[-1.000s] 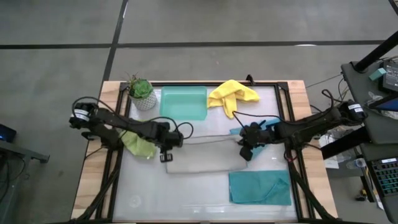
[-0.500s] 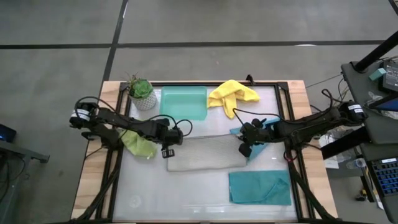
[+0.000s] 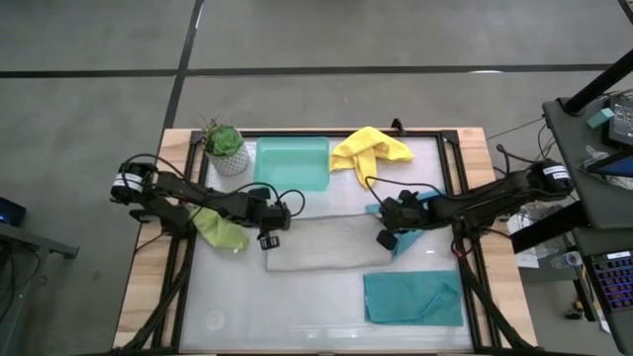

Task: Fold microfiber towels
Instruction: Fold the gray microfiber towel

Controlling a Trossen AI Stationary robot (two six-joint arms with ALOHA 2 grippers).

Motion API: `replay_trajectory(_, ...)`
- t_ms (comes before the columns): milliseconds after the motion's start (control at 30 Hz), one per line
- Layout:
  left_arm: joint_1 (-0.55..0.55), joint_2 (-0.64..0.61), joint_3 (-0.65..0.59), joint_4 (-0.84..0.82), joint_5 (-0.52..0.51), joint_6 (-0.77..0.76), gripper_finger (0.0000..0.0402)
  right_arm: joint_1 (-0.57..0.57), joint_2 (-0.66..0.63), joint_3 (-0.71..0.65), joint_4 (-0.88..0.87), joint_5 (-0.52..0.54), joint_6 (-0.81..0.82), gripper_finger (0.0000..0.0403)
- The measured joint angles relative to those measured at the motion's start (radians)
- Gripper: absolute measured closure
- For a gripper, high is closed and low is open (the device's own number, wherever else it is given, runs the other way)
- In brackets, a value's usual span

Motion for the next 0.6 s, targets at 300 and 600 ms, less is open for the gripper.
replay_trajectory(300, 0.000, 0.000, 0.000, 0.000, -0.081, -0.027, 0.0397, 0.000, 0.016, 0.000, 0.010, 0.007, 0.000, 0.0393)
replay_trajectory(600, 0.000, 0.000, 0.000, -0.002, -0.084, -0.035, 0.0305, 0.000, 0.010, 0.001, 0.013, 0.007, 0.015, 0.0324)
